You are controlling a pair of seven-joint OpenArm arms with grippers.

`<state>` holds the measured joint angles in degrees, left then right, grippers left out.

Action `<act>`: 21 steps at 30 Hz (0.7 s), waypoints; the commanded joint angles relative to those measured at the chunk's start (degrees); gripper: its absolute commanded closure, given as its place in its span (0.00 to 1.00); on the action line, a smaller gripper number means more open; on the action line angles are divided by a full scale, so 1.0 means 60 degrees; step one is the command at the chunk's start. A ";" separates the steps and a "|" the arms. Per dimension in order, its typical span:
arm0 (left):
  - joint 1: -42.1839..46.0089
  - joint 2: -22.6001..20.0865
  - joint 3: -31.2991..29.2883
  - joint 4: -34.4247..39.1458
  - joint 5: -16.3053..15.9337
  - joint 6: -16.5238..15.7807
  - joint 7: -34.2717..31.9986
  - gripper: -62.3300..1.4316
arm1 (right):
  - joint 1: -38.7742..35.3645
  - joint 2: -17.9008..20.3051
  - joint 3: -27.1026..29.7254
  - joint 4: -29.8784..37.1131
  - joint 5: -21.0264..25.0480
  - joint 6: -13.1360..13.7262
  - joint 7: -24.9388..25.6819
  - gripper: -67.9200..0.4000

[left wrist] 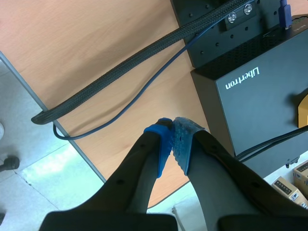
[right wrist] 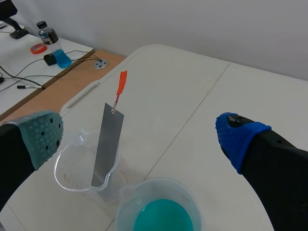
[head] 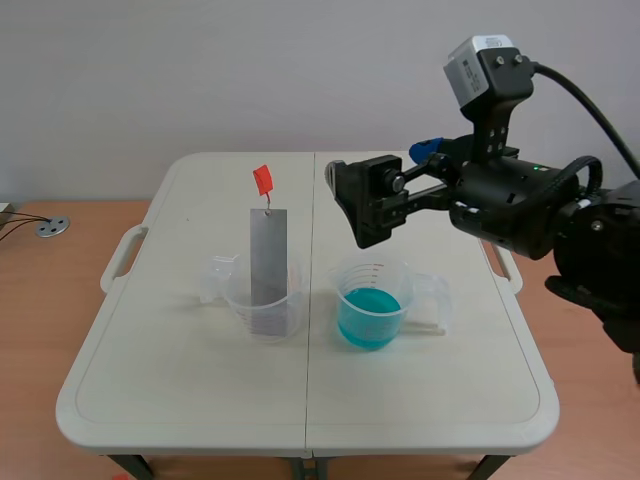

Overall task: Hold the metal plate by the orange handle, dip it into the blue solution, take it out and point at it, then put the plate back in the beaker on the left.
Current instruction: 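Lift the metal plate out of the left beaker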

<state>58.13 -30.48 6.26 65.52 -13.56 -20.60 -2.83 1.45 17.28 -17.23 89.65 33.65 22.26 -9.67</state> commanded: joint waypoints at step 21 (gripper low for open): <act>0.0124 0.0047 0.0025 0.0142 0.0237 -0.0015 -0.0066 0.95 | 0.3246 -0.1730 -0.1869 -0.3934 0.0076 0.0044 0.0058 0.02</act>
<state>58.13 -30.48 6.26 65.52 -12.60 -20.60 -2.90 19.20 7.11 -28.45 64.99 33.65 22.26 -10.20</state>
